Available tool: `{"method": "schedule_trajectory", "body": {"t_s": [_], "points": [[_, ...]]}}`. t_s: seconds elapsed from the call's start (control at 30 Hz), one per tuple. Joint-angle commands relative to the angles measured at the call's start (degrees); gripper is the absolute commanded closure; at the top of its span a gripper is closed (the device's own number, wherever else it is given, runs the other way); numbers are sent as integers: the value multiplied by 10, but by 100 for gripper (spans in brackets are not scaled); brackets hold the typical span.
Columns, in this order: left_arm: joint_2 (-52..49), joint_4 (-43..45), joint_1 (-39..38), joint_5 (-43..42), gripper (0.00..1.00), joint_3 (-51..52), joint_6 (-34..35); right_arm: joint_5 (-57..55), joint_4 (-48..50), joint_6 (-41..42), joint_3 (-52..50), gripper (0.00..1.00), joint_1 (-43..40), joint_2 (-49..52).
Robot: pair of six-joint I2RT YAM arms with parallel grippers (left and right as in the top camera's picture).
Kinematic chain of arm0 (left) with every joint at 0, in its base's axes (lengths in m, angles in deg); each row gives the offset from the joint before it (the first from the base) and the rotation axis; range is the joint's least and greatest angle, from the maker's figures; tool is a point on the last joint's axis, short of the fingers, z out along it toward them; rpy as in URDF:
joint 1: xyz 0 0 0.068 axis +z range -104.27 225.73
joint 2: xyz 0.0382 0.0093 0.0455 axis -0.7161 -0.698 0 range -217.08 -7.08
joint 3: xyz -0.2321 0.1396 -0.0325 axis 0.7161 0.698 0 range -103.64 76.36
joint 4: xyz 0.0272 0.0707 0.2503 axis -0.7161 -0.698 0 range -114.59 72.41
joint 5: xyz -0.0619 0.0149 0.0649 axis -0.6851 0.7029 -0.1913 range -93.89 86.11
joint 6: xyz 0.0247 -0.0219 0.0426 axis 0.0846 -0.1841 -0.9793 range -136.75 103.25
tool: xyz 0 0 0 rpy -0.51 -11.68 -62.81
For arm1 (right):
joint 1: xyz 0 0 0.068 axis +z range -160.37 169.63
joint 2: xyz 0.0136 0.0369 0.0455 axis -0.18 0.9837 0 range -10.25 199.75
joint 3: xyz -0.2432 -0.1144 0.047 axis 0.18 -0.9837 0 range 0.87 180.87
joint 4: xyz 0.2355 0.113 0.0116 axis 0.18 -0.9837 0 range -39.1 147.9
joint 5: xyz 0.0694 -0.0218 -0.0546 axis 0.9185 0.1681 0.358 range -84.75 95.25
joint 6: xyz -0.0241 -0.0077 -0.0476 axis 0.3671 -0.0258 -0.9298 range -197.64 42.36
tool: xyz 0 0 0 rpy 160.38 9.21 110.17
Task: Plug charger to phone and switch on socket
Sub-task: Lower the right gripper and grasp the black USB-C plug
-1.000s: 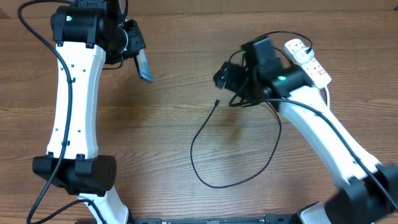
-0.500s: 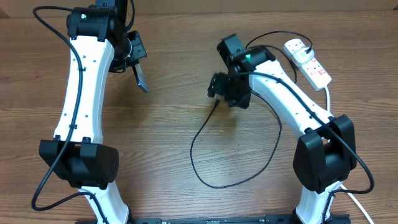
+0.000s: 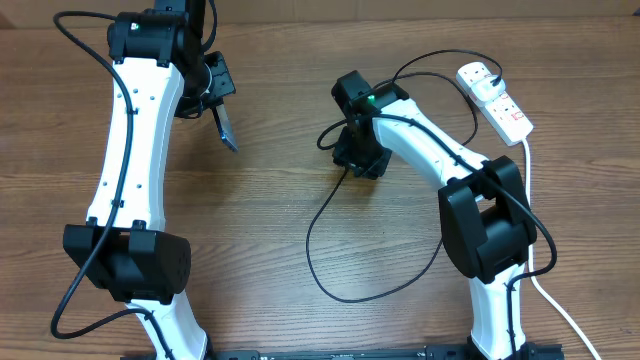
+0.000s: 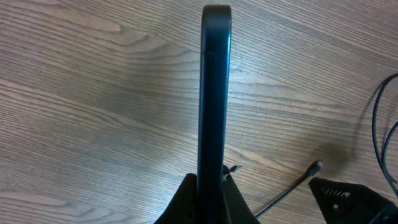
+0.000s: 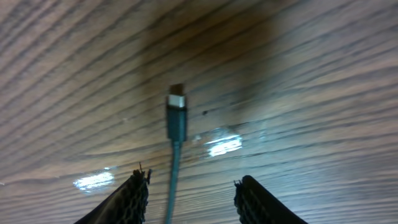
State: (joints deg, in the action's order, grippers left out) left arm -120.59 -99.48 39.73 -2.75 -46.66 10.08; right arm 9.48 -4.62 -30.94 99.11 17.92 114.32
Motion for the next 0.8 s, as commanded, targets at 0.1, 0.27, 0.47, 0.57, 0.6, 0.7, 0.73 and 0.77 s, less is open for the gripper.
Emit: {"method": "schedule_trajectory", "body": {"t_s": [0.1,0.27,0.47,0.57,0.6,0.7,0.73,0.77], "points": [[7,1,-3,7,96,-1,6,-10,5,17,4,60,10,9],[7,1,-4,3,96,-1,6,-10,9,18,4,60,17,29],[7,1,-4,3,96,-1,6,-10,18,17,4,65,16,38],[7,1,-4,3,96,-1,6,-10,18,17,4,67,16,38],[7,1,-4,3,96,-1,6,-10,19,17,4,67,16,38],[7,1,-4,3,96,-1,6,-14,21,17,4,68,17,38],[7,1,-4,3,96,-1,6,-21,21,17,4,70,17,38],[7,1,-4,3,96,-1,6,-23,21,17,4,71,17,39]]}}
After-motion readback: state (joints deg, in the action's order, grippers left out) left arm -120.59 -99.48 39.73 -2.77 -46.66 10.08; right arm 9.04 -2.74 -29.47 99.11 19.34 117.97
